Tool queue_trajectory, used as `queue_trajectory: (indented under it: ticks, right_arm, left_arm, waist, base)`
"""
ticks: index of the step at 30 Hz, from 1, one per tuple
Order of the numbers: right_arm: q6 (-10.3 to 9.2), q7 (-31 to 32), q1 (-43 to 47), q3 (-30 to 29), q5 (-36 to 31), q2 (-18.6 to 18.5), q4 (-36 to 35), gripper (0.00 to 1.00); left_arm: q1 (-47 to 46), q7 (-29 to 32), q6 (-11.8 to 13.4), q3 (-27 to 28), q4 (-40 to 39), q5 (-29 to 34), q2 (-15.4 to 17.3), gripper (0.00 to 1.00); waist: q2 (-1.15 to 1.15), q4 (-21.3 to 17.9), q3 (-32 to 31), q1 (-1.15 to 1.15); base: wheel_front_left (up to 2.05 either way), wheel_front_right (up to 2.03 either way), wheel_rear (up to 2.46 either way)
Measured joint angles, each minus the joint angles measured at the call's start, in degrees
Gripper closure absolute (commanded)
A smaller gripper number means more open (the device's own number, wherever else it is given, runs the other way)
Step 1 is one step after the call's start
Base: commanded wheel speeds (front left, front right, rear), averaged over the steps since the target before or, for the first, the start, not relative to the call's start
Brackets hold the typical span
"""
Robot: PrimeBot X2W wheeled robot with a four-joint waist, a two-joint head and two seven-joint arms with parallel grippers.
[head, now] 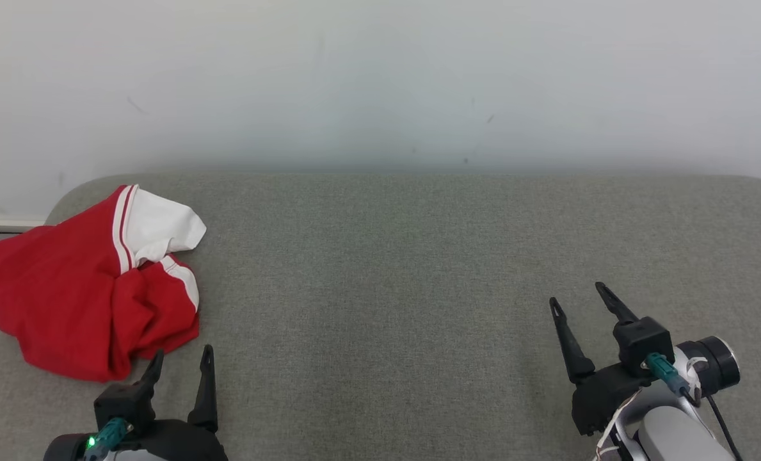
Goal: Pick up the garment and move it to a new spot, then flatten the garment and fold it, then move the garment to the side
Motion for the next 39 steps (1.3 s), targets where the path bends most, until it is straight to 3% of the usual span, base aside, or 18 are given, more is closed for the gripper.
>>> queue_trajectory:
  ticks: [17,39]
  right_arm:
    - [-1.44,-0.1,5.1,-12.5,7.9,3.3,-3.7,0.0]
    - [-1.45,2.9,7.8,-14.6,10.2,3.7,-7.1,0.0]
  left_arm:
    - [-0.1,0.0,0.0,0.9,-1.2,-0.5,-0.7,0.0]
    - [-0.1,4.8,-0.1,1.3,-3.0,-2.7,-0.7,0.0]
  waist:
    - [0.0,0.9,-0.4,0.0]
    - [0.0,0.6,-0.4,0.0]
  base:
    - [0.0,0.0,0.0]
    - [0.0,0.0,0.0]
